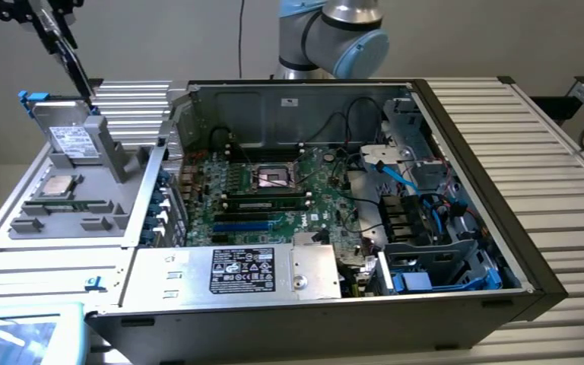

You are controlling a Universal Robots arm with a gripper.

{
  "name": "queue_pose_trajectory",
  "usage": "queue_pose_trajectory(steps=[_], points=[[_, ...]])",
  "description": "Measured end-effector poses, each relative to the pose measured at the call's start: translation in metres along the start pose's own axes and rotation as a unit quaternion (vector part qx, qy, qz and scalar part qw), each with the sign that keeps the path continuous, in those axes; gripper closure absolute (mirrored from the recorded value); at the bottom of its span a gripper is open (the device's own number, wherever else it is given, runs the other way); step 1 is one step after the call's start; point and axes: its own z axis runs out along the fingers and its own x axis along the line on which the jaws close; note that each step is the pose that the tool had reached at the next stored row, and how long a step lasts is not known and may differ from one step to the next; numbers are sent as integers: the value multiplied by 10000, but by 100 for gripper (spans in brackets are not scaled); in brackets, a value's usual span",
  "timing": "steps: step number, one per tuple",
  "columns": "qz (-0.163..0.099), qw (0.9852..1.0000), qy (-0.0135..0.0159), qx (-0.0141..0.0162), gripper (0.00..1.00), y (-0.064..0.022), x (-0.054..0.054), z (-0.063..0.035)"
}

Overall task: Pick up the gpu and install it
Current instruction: 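Pick up the gpu and move the gpu toward the slot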

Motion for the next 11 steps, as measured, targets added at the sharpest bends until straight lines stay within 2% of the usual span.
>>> queue_pose_trajectory(steps=[5,8,11], points=[[-444,9990,26,-6,73,0,0,0],[-715,9974,43,-9,73,0,0,0],[-981,9952,59,-13,73,0,0,0]])
